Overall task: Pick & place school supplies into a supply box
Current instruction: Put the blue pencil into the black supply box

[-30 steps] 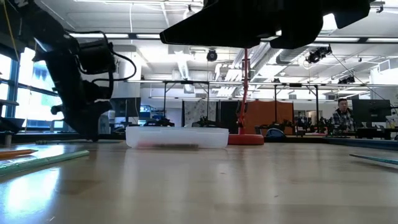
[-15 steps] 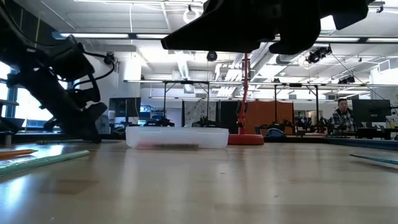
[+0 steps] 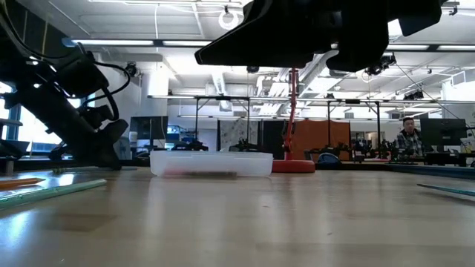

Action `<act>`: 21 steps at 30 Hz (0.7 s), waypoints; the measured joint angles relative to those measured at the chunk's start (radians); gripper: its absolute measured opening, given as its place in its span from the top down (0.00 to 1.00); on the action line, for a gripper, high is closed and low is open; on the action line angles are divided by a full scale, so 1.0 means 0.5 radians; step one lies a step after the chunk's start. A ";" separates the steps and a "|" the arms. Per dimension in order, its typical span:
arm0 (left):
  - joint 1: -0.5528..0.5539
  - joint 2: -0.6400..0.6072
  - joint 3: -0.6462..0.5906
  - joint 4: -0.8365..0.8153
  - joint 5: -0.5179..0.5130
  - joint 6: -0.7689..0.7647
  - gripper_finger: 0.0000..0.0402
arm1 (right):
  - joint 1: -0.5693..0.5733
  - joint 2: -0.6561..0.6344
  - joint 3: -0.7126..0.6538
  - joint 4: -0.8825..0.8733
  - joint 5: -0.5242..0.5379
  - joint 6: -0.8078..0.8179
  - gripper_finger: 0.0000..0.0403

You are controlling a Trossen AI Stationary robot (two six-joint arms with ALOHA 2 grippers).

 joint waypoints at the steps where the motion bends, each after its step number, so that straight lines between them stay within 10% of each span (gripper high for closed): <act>1: -0.001 0.000 0.001 -0.002 -0.007 -0.029 0.72 | 0.000 0.000 0.000 -0.001 0.001 0.000 0.78; 21: -0.001 0.282 0.005 0.221 -0.264 0.039 0.73 | -0.001 0.000 0.000 -0.001 -0.090 0.000 0.78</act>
